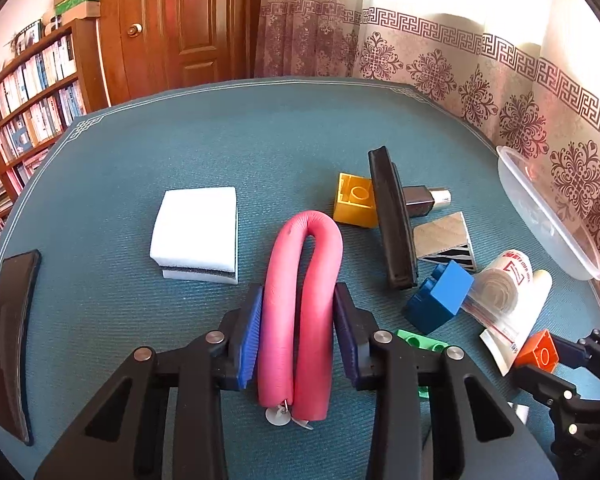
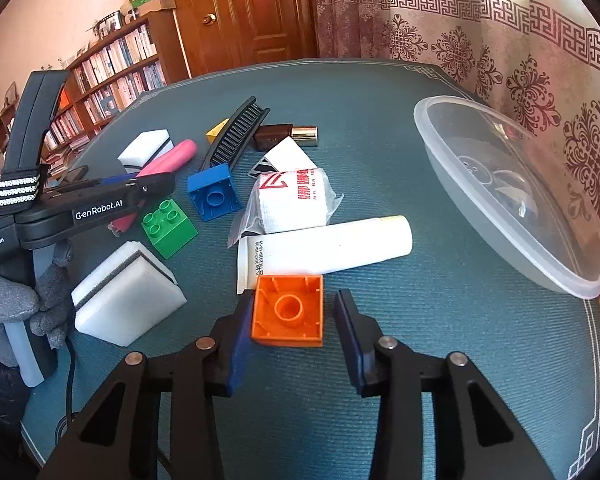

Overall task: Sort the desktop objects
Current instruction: 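Carry the pink tube and orange brick over the clear bowl with both grippers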

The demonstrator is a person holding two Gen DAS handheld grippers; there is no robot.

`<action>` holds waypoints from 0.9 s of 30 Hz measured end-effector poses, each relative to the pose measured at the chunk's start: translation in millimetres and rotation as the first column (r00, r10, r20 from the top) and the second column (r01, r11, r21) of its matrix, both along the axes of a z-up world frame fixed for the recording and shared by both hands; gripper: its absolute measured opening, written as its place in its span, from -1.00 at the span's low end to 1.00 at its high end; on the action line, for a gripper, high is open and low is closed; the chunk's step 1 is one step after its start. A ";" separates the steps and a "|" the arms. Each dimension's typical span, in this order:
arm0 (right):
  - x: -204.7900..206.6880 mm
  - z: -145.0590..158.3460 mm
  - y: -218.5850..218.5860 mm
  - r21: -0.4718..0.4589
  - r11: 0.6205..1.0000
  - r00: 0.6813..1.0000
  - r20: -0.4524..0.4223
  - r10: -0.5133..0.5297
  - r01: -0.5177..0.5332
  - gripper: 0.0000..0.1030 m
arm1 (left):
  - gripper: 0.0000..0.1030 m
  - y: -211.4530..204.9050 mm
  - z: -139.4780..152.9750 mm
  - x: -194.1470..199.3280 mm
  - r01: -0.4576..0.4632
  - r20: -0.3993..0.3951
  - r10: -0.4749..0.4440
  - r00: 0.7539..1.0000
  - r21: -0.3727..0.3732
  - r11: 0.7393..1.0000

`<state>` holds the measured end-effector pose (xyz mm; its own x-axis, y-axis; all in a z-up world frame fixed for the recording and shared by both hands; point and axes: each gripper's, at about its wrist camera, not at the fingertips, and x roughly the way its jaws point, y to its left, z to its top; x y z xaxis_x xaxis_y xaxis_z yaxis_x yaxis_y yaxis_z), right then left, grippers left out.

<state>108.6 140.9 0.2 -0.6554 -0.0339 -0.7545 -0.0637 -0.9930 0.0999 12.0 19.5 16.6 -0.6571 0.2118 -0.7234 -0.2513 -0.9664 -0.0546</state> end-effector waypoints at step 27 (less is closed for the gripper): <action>30.2 59.5 76.7 -0.122 0.985 0.974 -0.176 -0.141 0.121 -0.30 | -0.29 33.3 36.9 36.5 0.076 -0.043 -0.073 0.996 0.064 0.995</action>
